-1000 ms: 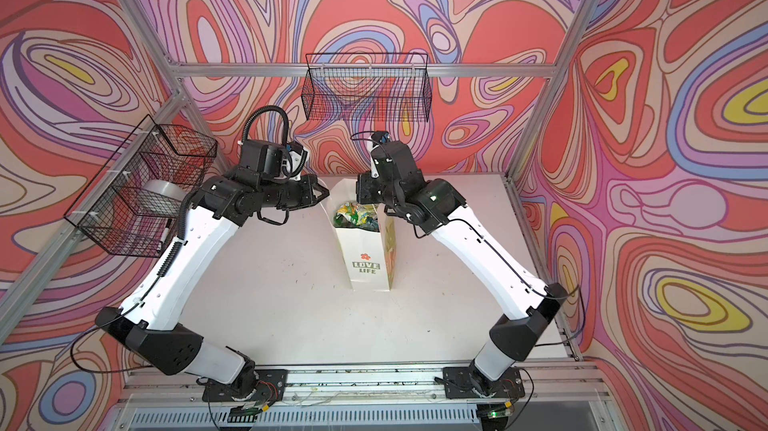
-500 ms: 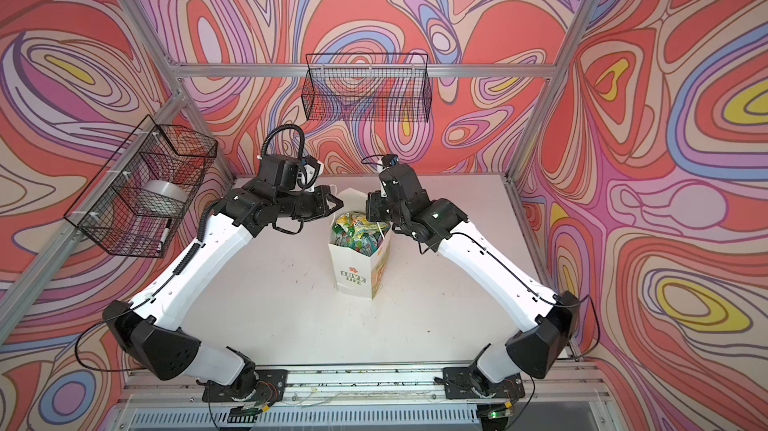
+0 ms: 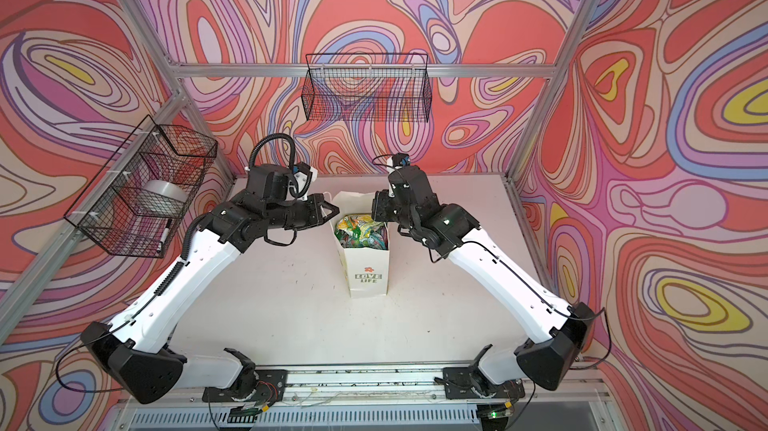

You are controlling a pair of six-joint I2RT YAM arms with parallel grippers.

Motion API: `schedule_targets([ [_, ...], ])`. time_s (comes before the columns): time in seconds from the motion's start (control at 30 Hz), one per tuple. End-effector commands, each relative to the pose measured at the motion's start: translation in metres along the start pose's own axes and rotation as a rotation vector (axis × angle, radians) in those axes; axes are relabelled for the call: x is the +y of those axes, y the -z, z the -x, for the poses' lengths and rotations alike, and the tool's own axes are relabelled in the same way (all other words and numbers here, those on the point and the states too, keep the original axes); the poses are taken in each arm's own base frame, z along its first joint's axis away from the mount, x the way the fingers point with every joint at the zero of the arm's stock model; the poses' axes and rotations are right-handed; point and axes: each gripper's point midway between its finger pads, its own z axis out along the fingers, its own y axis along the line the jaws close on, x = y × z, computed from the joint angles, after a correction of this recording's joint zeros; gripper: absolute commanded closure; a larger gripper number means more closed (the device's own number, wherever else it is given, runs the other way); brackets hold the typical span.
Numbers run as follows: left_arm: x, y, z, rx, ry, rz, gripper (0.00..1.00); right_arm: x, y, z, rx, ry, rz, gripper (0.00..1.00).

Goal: Place the snacks into the paper bag

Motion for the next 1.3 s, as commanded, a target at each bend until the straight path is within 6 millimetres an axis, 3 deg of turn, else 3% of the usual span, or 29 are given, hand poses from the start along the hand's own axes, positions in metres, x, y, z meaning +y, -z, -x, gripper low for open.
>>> schedule_targets([
  [0.0, -0.017, 0.011, 0.012, -0.060, -0.029, -0.058, 0.97, 0.008, 0.008, 0.020, -0.069, -0.027, 0.036, 1.00],
  [0.07, -0.017, 0.012, 0.012, -0.059, -0.031, -0.061, 0.77, 0.006, 0.011, 0.019, -0.073, -0.028, 0.032, 0.90],
  [0.13, -0.019, 0.016, 0.011, -0.061, -0.046, -0.062, 0.54, 0.005, 0.016, 0.018, -0.076, -0.028, 0.032, 0.64],
  [0.23, -0.019, 0.023, 0.008, -0.053, -0.078, -0.051, 0.23, 0.002, 0.025, 0.016, -0.078, -0.036, 0.031, 0.36],
  [0.37, -0.013, 0.033, -0.005, -0.012, -0.123, -0.019, 0.01, 0.000, 0.035, 0.010, -0.066, -0.049, 0.042, 0.19],
  [0.47, 0.000, 0.044, -0.019, 0.030, -0.155, 0.045, 0.00, -0.010, 0.045, 0.006, -0.062, -0.052, 0.002, 0.10],
  [0.63, 0.038, 0.082, -0.031, -0.012, -0.197, 0.258, 0.00, -0.052, 0.071, 0.000, -0.109, -0.040, -0.177, 0.02],
  [0.77, 0.057, 0.121, -0.022, -0.209, -0.201, 0.361, 0.00, -0.087, 0.092, -0.003, -0.160, -0.002, -0.336, 0.02],
  [0.93, 0.099, 0.148, -0.013, -0.537, -0.136, 0.467, 0.00, -0.127, 0.112, -0.007, -0.271, 0.033, -0.503, 0.02],
  [1.07, 0.148, 0.142, -0.020, -0.705, -0.068, 0.589, 0.00, -0.151, 0.104, -0.017, -0.335, 0.029, -0.599, 0.02],
  [1.27, 0.216, 0.119, -0.028, -0.776, 0.018, 0.858, 0.00, -0.210, 0.067, -0.032, -0.302, -0.001, -0.731, 0.01],
])
